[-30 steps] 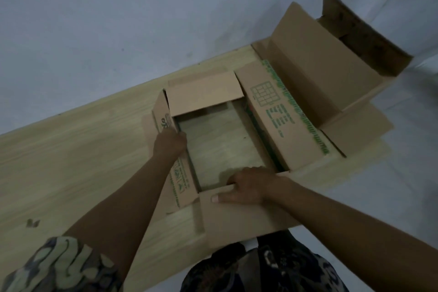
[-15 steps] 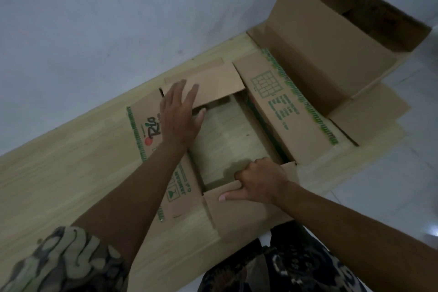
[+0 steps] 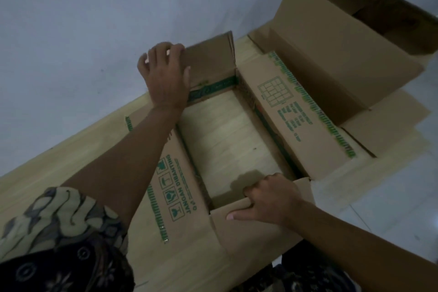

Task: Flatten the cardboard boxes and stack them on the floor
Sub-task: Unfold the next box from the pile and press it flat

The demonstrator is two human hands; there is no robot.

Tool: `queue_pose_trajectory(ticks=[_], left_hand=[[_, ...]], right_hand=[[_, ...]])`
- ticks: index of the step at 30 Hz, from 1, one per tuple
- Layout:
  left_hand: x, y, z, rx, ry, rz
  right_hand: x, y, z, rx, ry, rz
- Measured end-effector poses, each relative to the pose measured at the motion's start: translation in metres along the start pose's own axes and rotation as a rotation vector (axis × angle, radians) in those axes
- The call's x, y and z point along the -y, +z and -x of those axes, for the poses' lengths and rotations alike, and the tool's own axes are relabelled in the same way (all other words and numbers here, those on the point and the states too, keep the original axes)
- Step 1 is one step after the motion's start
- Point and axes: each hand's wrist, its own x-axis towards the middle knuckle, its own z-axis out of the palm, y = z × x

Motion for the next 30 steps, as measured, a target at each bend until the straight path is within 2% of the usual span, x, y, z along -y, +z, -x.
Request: queue_pose_trajectory(ticks=[3, 8, 9, 13, 19, 22, 26, 28, 30], left_hand=[[0.006, 0.027, -0.006, 0.165, -0.002, -0.082], [0.014, 0.063, -0.002, 0.628, 0.0, 0.083], [0.016, 0.067, 0.003, 0.683, -0.015, 0.108], [0.018, 0.071, 0.008, 0.565, 0.018, 0.084], [0.028, 0.06, 0.008, 0.631, 0.005, 0.091], [0.042, 0.047, 0.021, 0.662, -0.063, 0.172], [0.06, 0.019, 0.061, 0.535, -0.184, 0.14], [0.06, 0.001, 0.088, 0.51, -0.32, 0.112], [0.052, -0.015, 0.11, 0.513, -0.564, 0.116]], right_hand=[[-0.003, 0.002, -0.001, -0.038, 0.042, 0.063], [-0.004, 0.01, 0.001, -0.112, 0.044, -0.002], [-0.004, 0.011, 0.001, -0.125, 0.038, 0.003], [-0.007, 0.014, 0.001, -0.159, 0.013, 0.008], [-0.011, 0.009, 0.0, -0.104, -0.025, -0.02], [-0.013, -0.003, 0.001, -0.061, 0.106, -0.136], [-0.034, -0.028, -0.004, -0.381, 0.327, -0.314], [-0.057, -0.034, -0.01, -0.466, 0.446, -0.305], [-0.083, -0.037, -0.016, -0.392, 0.593, -0.205]])
